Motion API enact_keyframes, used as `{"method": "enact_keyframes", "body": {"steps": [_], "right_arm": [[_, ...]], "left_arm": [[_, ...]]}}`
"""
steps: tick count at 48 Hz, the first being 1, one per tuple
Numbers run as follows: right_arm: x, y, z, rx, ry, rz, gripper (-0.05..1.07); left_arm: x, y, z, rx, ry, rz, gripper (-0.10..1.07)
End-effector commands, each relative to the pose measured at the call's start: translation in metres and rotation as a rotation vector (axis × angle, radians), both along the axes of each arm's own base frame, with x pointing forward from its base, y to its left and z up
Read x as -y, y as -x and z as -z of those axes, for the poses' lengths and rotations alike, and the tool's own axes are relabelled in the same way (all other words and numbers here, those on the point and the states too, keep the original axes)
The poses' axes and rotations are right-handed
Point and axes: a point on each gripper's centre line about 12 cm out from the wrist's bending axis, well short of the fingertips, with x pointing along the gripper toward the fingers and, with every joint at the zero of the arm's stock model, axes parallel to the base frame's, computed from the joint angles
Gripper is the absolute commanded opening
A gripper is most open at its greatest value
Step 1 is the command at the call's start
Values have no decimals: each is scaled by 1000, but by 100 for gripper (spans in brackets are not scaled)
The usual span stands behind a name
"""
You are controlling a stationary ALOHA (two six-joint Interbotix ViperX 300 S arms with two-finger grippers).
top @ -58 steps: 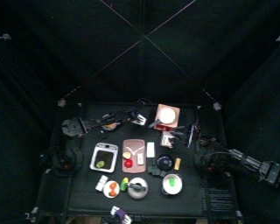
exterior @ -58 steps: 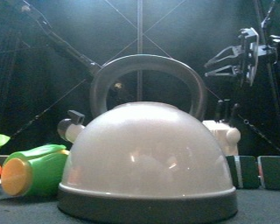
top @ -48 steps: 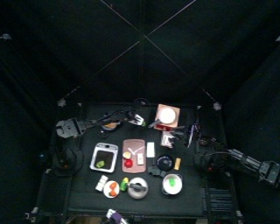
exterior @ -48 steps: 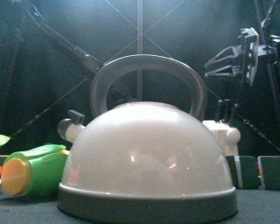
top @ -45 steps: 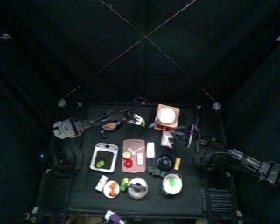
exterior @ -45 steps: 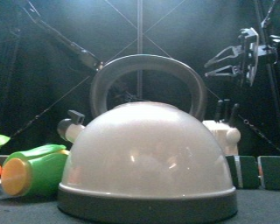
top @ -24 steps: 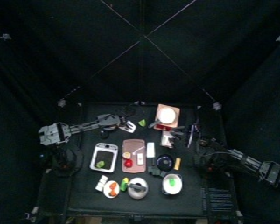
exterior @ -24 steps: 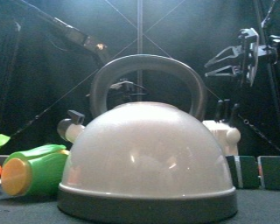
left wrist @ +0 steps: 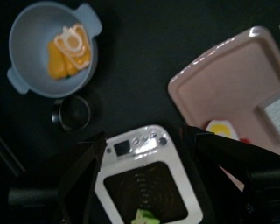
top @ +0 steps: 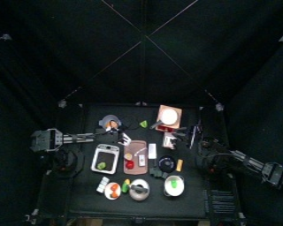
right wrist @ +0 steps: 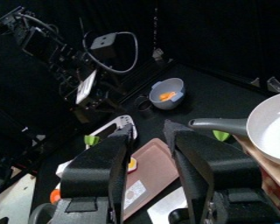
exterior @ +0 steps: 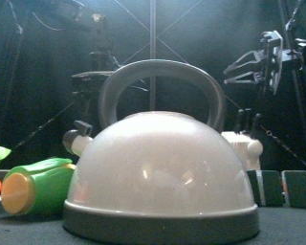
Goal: Grab starfruit bottom
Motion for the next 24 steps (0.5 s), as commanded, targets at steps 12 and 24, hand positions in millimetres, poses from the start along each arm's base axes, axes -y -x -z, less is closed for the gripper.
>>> {"method": "enact_keyframes", "body": {"steps": [12, 24], "right_arm": [[1, -1, -3, 9, 2, -1, 74], [1, -1, -4, 9, 4, -1, 74]], "left_arm": [[50, 41, -13, 75, 43, -88, 100], [94, 75, -9, 86, 127, -50, 100]]}}
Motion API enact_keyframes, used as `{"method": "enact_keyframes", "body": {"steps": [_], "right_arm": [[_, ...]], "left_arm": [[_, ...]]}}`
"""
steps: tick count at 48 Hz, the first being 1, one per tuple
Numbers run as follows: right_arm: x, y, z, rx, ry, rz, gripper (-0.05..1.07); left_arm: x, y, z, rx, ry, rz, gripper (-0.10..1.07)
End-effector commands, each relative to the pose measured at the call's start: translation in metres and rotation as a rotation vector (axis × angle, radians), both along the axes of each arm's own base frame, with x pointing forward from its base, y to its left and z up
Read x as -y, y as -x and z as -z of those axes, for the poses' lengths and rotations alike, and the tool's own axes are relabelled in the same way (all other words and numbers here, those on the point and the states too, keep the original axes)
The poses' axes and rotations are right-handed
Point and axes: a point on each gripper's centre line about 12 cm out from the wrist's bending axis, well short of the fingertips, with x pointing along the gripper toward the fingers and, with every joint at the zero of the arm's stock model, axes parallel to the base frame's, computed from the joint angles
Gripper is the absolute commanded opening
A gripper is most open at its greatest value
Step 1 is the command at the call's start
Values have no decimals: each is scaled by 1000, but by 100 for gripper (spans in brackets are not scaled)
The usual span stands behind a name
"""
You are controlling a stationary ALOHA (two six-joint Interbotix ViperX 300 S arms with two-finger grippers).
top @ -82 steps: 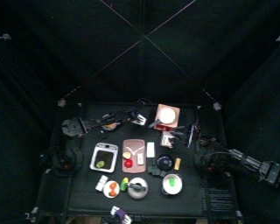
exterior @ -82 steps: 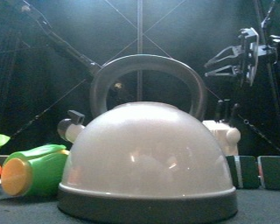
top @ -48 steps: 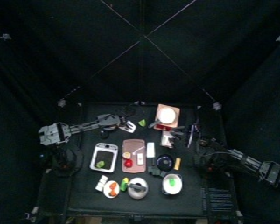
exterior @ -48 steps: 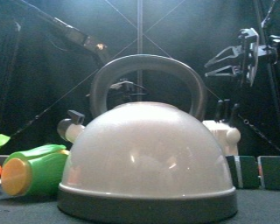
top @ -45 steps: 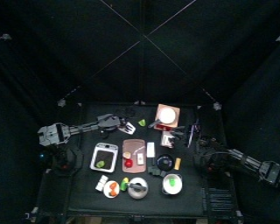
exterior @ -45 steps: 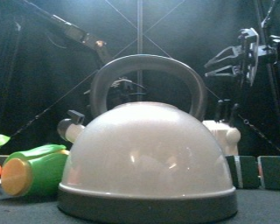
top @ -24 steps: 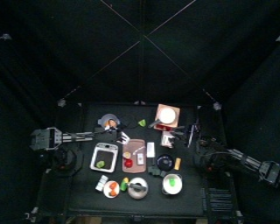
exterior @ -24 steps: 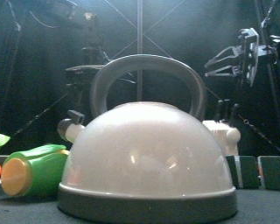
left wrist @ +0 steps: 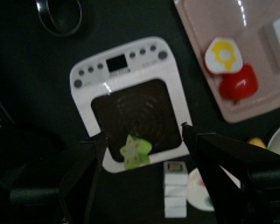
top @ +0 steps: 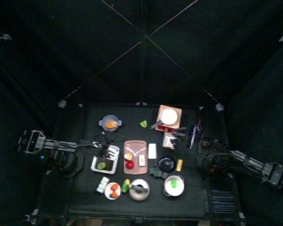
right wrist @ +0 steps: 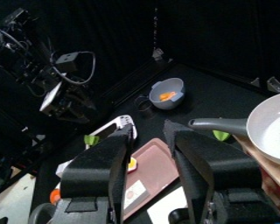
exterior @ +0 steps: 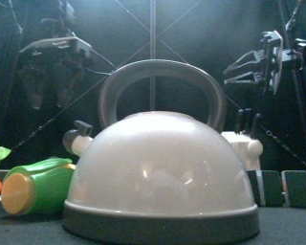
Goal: Grab starfruit bottom
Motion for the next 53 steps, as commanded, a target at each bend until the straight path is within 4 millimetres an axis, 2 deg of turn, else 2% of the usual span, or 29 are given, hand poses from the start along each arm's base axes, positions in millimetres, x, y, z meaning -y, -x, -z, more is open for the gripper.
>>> {"method": "enact_keyframes", "body": {"steps": [1, 9, 14, 22, 32, 44, 53], "right_arm": [[1, -1, -4, 9, 4, 0, 74], [3, -1, -2, 2, -2, 8, 74], [3, -2, -1, -2, -5, 9, 74], [4, -1, 2, -8, -12, 11, 74], [4, -2, 2, -9, -14, 11, 74], [4, -1, 2, -9, -10, 11, 74], [5, -1, 2, -9, -10, 16, 74]], "left_arm": [[14, 9, -2, 13, 5, 50, 100], [32, 19, 10, -30, 0, 123, 100], [34, 21, 16, -43, -2, 134, 100], [39, 20, 23, -67, 14, 139, 100], [51, 7, 46, -75, 69, 154, 100], [55, 4, 61, -128, 80, 184, 100], [57, 10, 75, -182, 96, 175, 100]]}}
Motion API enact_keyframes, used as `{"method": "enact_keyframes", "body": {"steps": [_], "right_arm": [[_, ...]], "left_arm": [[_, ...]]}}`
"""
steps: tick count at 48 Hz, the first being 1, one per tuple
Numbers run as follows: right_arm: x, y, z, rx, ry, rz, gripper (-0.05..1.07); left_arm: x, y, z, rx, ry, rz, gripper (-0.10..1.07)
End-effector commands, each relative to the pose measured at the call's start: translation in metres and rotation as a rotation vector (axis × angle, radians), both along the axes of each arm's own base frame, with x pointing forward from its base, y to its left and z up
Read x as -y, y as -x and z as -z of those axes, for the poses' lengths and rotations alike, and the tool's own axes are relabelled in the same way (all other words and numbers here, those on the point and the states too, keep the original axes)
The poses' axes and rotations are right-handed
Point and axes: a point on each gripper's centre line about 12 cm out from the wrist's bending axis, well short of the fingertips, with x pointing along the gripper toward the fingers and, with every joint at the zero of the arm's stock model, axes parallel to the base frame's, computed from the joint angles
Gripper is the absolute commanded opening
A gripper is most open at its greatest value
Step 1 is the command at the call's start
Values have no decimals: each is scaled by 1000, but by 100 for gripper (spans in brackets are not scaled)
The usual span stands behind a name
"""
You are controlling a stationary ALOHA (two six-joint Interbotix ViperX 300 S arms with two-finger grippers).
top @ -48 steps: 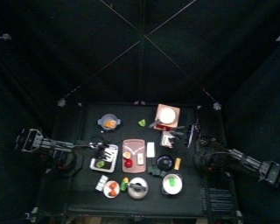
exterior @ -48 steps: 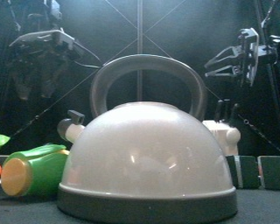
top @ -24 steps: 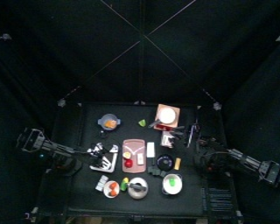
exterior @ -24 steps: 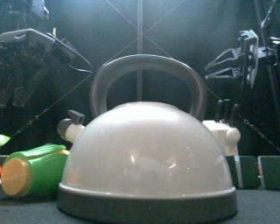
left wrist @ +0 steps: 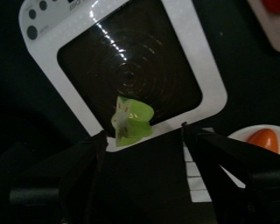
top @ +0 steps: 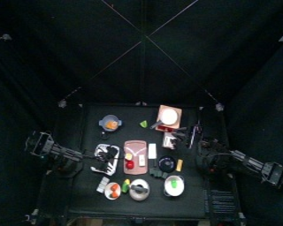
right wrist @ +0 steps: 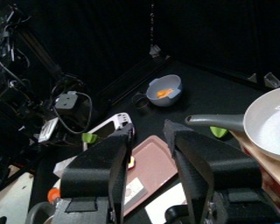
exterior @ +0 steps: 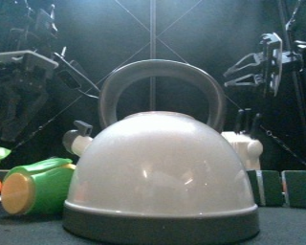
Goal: Grab starfruit bottom
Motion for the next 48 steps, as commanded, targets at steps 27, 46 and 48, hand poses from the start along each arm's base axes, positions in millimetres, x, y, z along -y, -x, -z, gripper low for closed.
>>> {"method": "enact_keyframes", "body": {"steps": [27, 46, 48], "right_arm": [[3, 0, -2, 4, 1, 11, 74], [3, 0, -3, 6, 2, 11, 74], [3, 0, -2, 4, 1, 11, 74]], "left_arm": [[-2, 5, 28, -46, -20, 13, 98], [-1, 1, 32, -37, -23, 22, 94], [-2, 1, 31, -35, -26, 24, 92]]}}
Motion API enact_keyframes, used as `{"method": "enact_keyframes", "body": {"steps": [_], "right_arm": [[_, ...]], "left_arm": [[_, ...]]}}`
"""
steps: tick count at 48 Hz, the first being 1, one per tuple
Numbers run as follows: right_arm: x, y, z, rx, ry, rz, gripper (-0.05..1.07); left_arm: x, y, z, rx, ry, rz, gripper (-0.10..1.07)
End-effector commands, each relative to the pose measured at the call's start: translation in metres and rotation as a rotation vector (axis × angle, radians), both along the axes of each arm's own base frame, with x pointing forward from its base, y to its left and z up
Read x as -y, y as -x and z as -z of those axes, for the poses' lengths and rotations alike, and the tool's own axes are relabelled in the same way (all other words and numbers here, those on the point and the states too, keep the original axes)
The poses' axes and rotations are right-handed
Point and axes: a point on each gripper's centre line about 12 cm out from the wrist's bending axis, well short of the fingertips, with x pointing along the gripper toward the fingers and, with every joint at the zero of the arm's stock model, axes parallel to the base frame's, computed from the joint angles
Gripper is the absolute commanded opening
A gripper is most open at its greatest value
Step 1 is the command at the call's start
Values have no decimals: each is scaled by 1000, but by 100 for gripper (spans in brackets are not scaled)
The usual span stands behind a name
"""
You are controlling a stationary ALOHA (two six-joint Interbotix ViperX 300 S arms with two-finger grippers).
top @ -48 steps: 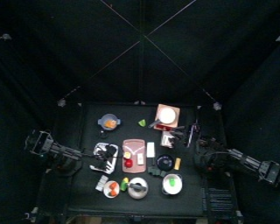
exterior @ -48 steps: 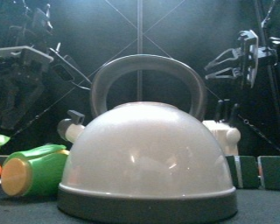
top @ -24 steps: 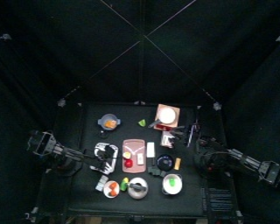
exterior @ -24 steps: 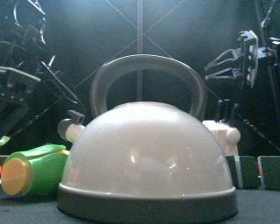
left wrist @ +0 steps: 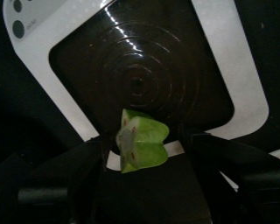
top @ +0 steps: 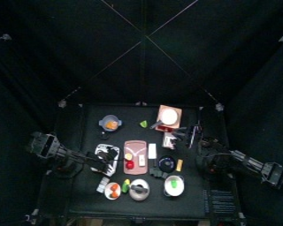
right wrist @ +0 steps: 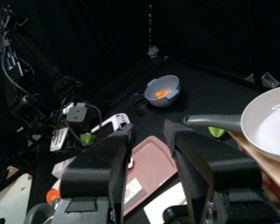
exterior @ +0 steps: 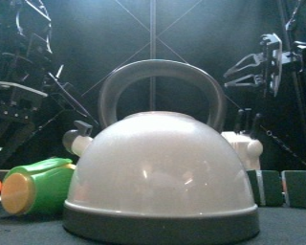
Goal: Grab starfruit bottom
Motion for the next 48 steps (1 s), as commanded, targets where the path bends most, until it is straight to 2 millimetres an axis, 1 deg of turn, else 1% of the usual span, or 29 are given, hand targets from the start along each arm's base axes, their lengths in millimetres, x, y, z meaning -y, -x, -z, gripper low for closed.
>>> {"method": "enact_keyframes", "body": {"steps": [1, 12, 16, 20, 26, 32, 44, 48], "right_arm": [[1, -1, -3, 6, 2, 0, 74], [2, -1, -2, 5, -1, 2, 74], [1, -1, -3, 6, 0, 0, 74], [2, -1, -2, 5, -1, 2, 74], [2, -1, -2, 5, -1, 2, 74], [2, -1, -2, 5, -1, 2, 74], [1, -1, -2, 4, -2, 0, 74], [1, -1, -2, 5, -1, 0, 74]], "left_arm": [[0, -5, -7, 31, -2, 3, 90], [0, -4, -8, 28, -4, 6, 72], [0, -5, -15, 40, -2, 7, 66], [-2, -6, -27, 63, -5, 4, 62], [-6, -6, -44, 97, -19, 2, 62], [-9, -5, -53, 127, -18, -11, 61], [-9, -4, -50, 113, -20, -13, 62], [-9, -5, -51, 119, -20, -11, 61]]}}
